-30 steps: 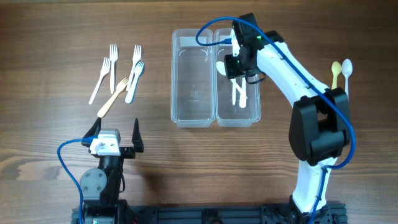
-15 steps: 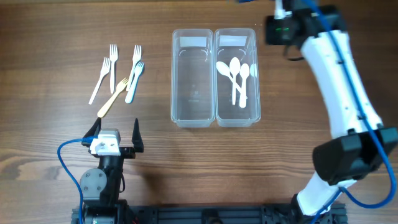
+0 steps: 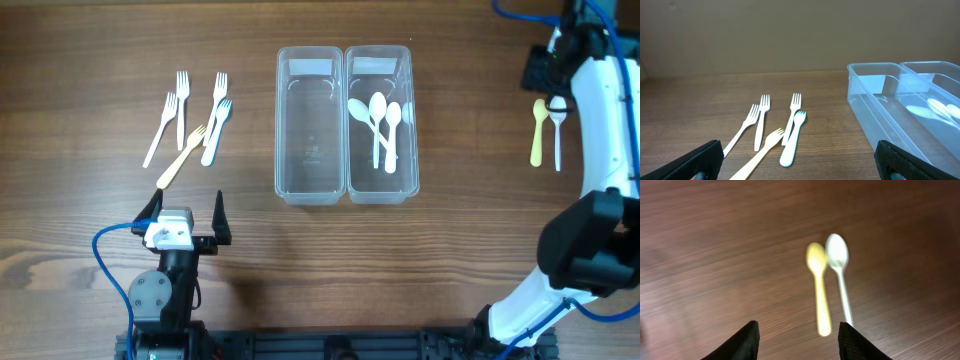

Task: Pack container
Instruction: 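Place the white spoon into the right container, then position the right gripper over the yellow spoon and grasp it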

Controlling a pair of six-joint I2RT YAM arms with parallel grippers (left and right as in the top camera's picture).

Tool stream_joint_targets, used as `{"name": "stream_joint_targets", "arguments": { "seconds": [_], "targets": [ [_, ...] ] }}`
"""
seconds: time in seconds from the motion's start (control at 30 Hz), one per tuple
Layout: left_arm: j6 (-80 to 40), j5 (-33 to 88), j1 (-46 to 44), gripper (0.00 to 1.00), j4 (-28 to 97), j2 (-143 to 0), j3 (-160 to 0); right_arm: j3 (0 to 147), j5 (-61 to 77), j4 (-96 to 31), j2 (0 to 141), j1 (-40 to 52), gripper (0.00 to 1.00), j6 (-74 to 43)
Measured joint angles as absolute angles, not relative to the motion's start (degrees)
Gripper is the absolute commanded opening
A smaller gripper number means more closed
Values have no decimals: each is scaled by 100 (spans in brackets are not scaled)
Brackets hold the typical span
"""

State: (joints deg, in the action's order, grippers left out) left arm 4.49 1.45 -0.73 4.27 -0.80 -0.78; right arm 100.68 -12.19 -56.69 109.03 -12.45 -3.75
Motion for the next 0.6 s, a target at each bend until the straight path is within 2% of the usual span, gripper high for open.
{"name": "stream_joint_targets", "arguments": {
  "seconds": [0.33, 0.47, 0.6],
  "targets": [
    [449, 143, -73, 100, 427, -80, -78, 8171, -888, -4171, 10960, -1837, 47, 54],
    [449, 143, -73, 100, 427, -80, -78, 7839, -799, -3898, 11008, -1916, 43, 99],
    [449, 145, -73, 100, 427, -80, -78, 7811, -567, -3841, 11135, -2051, 43, 183]
  ]
}}
